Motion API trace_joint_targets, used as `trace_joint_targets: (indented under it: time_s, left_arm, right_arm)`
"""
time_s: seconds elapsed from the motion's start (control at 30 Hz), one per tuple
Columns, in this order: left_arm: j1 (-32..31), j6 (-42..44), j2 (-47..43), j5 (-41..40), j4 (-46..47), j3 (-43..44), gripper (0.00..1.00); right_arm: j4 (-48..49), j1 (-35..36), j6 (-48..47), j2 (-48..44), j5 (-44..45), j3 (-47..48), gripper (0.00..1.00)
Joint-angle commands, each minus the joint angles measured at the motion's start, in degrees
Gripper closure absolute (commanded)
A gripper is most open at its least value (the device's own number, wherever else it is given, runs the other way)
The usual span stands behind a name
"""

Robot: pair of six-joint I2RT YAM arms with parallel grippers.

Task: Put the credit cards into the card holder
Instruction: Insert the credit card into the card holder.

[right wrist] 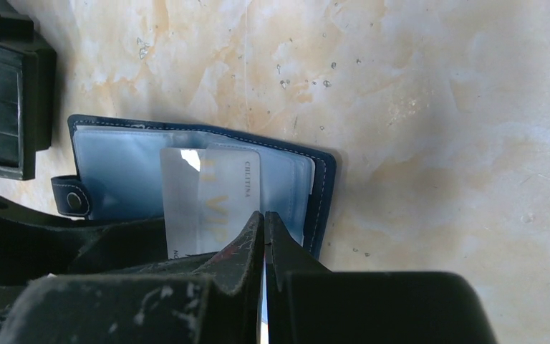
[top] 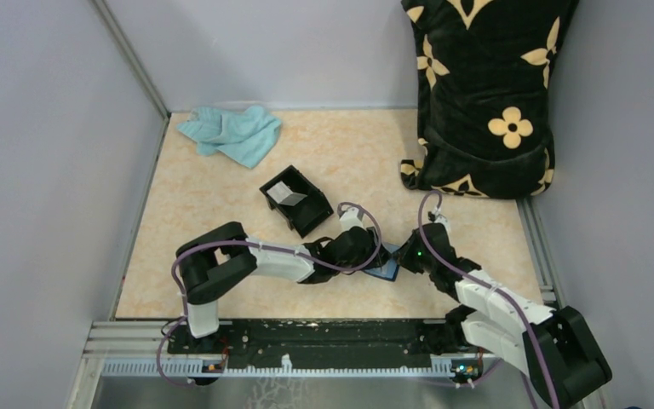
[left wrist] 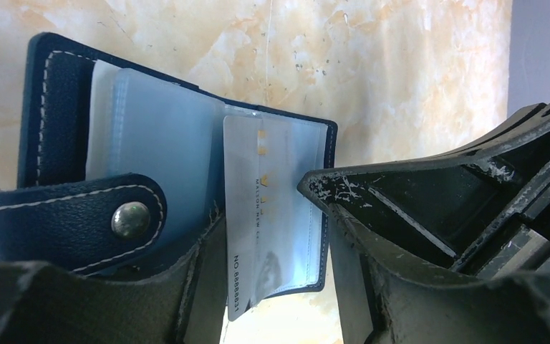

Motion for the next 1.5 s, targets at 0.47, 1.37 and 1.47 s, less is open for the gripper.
trace_joint_targets:
  time_s: [0.47, 1.37, 1.47]
  left_arm:
    - [-0.47, 4.14, 1.20, -11.10, -25.36, 2.84, 0.38]
    - [-0.84, 6.50, -10.03, -20.86, -14.20, -7.87, 0.46]
    - [-0.94, 8.02, -10.10, -20.28, -12.70, -8.18, 0.47]
  right_arm:
    - [-1.66, -0.21, 3.34, 3.75, 4.39, -2.01, 1.00]
    - [-4.60, -0.20, 1.88, 0.16, 4.44, -1.36, 1.00]
    - [-4.12, -0.20, 1.44, 0.48, 4.23, -0.98, 1.00]
